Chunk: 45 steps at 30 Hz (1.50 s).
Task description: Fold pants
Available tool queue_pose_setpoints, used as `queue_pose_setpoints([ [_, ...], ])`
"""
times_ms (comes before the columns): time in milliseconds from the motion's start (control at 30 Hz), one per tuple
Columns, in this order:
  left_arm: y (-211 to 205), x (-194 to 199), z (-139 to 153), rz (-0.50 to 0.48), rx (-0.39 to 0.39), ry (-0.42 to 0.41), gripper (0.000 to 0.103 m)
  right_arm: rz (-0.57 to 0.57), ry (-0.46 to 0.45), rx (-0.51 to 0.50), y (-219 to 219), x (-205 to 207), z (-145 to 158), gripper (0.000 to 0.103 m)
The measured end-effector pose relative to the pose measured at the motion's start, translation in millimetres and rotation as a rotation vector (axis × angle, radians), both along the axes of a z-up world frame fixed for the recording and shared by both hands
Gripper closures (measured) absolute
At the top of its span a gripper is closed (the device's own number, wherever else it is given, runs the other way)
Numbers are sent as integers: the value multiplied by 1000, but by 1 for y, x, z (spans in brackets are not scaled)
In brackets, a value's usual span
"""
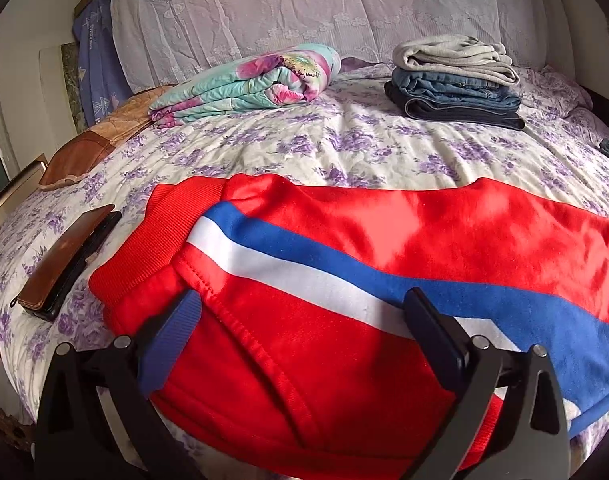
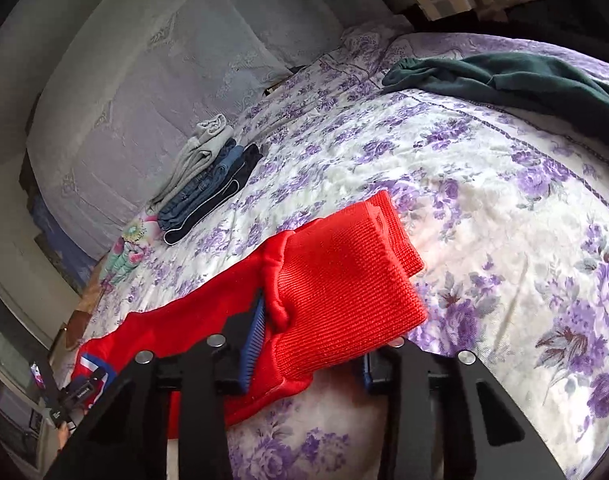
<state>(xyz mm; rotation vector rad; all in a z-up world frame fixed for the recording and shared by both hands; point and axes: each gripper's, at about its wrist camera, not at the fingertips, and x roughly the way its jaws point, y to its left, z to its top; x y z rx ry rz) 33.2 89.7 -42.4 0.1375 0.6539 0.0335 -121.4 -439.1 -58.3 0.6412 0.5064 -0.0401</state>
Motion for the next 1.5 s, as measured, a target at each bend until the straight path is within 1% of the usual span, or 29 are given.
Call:
queue_pose_setpoints([
  [100,0,0,0,0,-2,-1,5,-10,-11,5,1,-1,0,65],
  [233,0,0,0,-3,-4,-2,5,-29,-51,70,-2,-4,1,68],
  [333,-1,-1,0,-3,-10,-3,5,-34,-61,65,1,-3,5,70],
  [400,1,-2,1,-12,-24,-4,5,-41,-58,53,4,-2,8,70],
  [500,8,-4,2,-36,-79,-14,5,-44,-63,40,8,-1,15,73],
  [567,11,-5,2,-45,-104,-23,5,-39,-73,-21,18,0,28,74],
  [667,13,-6,2,-52,-128,-34,5,-8,-105,-181,51,4,56,75],
  [733,15,-7,2,-58,-145,-40,5,40,-125,-282,80,10,74,79],
  [867,19,-10,2,-76,-176,-50,5,150,-155,-462,144,25,95,79],
  [1000,21,-12,2,-85,-197,-57,5,258,-160,-636,211,41,97,80],
  [1033,22,-12,2,-85,-199,-59,5,295,-140,-705,233,47,92,80],
  [1100,22,-13,2,-85,-205,-61,5,360,-100,-807,265,57,80,79],
  [1133,22,-13,2,-86,-208,-62,5,411,-68,-862,286,63,68,79],
  [1167,23,-14,2,-86,-210,-64,5,448,-46,-890,299,66,60,78],
  [1200,23,-14,2,-87,-215,-65,5,504,-15,-926,314,69,48,69],
  [1233,24,-14,2,-87,-218,-66,5,550,7,-956,326,70,39,50],
  [1267,24,-14,2,-89,-220,-66,5,581,11,-976,333,68,34,42],
  [1300,25,-14,2,-90,-221,-67,5,595,-5,-1009,340,62,32,35],
  [1333,25,-14,2,-92,-222,-68,5,591,-27,-1030,341,56,33,34],
  [1367,25,-14,2,-92,-223,-69,5,592,-41,-1027,341,52,36,34],
  [1400,25,-14,2,-93,-225,-70,5,601,-53,-1004,338,48,42,34],
  [1467,25,-14,2,-93,-226,-71,5,610,-92,-894,322,39,62,34],
  [1500,26,-14,2,-93,-229,-72,5,597,-110,-848,313,37,71,34],
])
